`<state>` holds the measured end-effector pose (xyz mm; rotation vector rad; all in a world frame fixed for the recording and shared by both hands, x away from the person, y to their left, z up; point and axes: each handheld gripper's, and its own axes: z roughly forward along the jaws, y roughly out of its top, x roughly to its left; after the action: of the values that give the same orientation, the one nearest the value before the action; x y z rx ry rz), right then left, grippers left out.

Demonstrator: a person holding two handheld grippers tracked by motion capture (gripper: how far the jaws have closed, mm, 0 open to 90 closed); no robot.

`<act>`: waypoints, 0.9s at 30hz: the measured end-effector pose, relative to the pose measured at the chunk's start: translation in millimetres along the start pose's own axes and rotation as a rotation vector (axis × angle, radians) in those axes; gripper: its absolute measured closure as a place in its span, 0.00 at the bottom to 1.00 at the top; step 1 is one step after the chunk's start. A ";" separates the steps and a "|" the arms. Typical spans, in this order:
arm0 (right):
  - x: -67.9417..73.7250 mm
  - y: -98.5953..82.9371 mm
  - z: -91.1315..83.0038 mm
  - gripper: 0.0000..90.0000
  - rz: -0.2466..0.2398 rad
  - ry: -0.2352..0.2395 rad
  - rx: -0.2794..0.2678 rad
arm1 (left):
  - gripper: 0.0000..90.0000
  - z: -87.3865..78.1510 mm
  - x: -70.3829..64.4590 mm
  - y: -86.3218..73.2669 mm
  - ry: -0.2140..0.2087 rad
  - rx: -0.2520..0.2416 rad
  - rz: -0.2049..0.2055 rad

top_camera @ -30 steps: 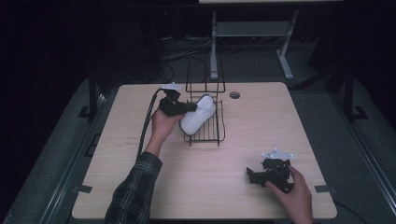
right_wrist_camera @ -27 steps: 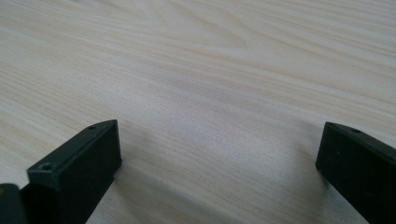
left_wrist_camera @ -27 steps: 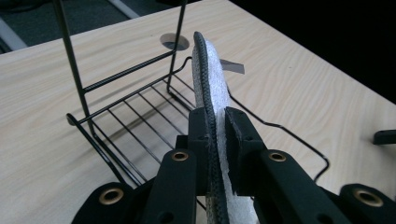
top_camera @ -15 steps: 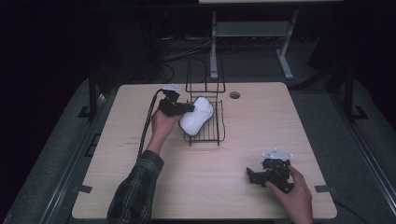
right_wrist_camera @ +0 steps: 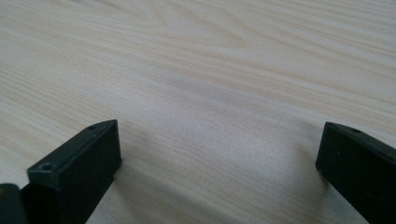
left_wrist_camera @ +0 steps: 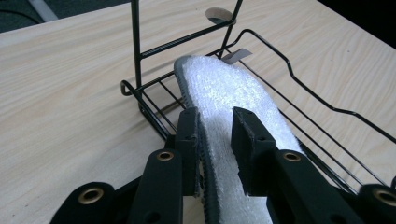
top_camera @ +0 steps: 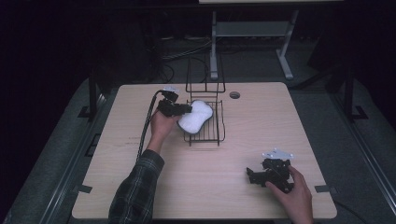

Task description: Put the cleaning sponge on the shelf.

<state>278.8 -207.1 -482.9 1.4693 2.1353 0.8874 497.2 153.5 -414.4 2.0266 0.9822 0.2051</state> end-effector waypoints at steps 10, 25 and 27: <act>0.0 0.0 0.0 0.00 0.000 0.000 0.000 | 0.81 -8.5 -1.7 -0.3 0.022 0.003 0.029; 0.0 0.0 0.0 0.00 0.000 0.000 0.000 | 1.00 -43.2 -8.6 -25.0 -0.025 -0.013 0.047; 0.0 0.0 0.0 0.00 0.000 0.000 0.000 | 1.00 -43.1 -13.2 -28.5 -0.034 -0.013 0.055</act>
<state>278.8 -207.1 -482.9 1.4686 2.1353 0.8873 451.9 180.5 -406.4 2.0400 0.9029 0.2048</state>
